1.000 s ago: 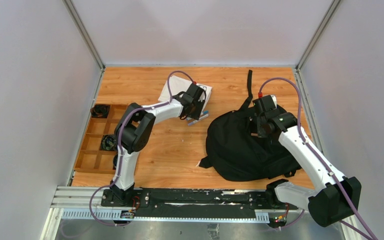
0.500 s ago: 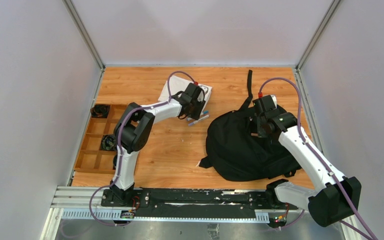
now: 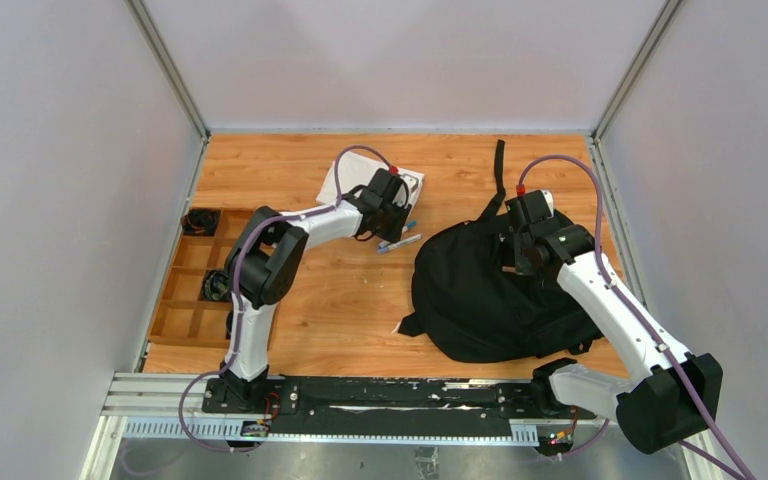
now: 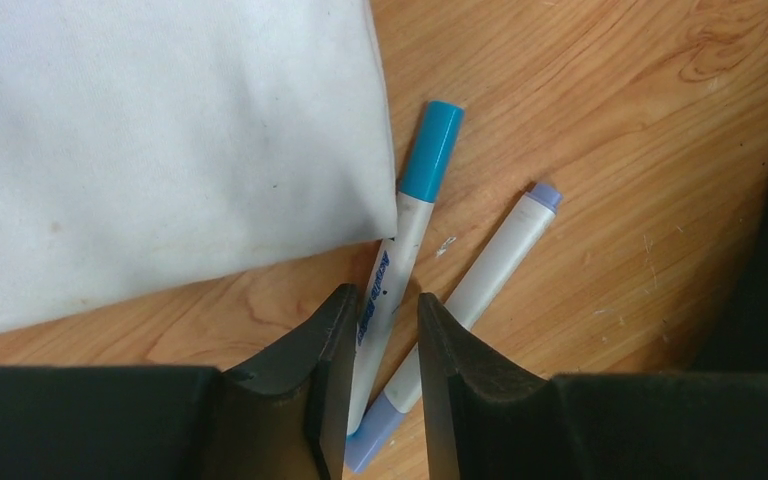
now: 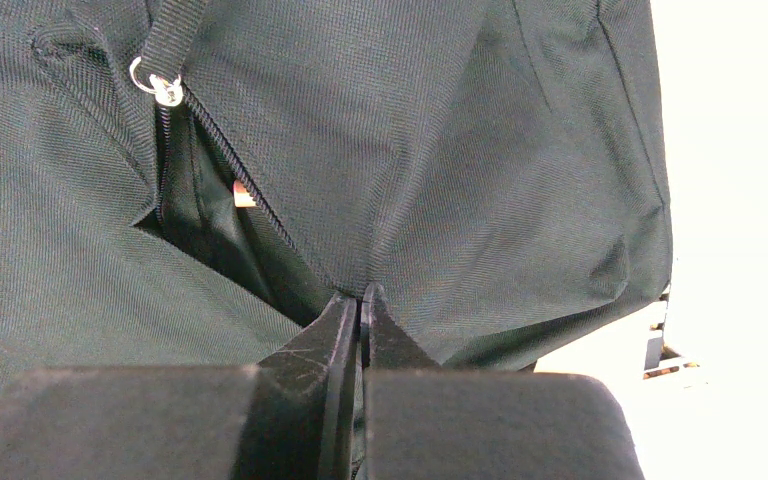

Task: Pack the student bag
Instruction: Pick up the stationery from the center of the board.

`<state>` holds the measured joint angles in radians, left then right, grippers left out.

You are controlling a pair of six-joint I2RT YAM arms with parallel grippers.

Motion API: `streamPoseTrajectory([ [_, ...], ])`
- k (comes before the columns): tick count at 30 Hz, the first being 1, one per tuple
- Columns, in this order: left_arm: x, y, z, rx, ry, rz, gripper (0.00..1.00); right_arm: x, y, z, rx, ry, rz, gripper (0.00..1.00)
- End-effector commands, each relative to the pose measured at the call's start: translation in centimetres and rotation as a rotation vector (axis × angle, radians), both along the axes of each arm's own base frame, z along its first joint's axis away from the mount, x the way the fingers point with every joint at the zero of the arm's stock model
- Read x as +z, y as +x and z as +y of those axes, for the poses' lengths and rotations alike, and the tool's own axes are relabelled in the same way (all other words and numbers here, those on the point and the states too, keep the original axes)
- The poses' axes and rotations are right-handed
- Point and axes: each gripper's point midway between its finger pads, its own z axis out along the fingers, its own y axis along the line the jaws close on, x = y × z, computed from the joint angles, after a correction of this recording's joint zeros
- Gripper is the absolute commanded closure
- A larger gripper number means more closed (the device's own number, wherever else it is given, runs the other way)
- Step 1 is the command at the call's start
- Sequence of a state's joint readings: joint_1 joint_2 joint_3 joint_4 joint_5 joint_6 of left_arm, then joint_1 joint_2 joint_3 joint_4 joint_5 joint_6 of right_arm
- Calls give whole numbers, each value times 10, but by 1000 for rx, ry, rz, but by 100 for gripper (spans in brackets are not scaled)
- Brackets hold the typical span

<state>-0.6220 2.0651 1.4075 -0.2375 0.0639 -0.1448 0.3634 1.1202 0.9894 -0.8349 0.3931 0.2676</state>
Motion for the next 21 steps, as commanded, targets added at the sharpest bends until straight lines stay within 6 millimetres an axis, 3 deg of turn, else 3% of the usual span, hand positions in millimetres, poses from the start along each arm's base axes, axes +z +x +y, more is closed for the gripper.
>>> streamPoseTrajectory([
  [1, -28, -33, 12, -26, 89, 105, 70, 3, -7, -11, -29, -29, 20, 100],
  [6, -27, -35, 8, -43, 98, 93, 77, 5, -7, -11, -31, -31, 15, 100],
  [13, -19, -42, 3, -70, 97, 78, 99, 6, -8, -12, -32, -34, 12, 100],
  [17, -11, -45, 1, -82, 90, 71, 100, 7, -8, -13, -33, -35, 8, 100],
  [21, 13, -44, 3, -66, 84, 33, 100, 10, -7, -14, -33, -41, 4, 100],
])
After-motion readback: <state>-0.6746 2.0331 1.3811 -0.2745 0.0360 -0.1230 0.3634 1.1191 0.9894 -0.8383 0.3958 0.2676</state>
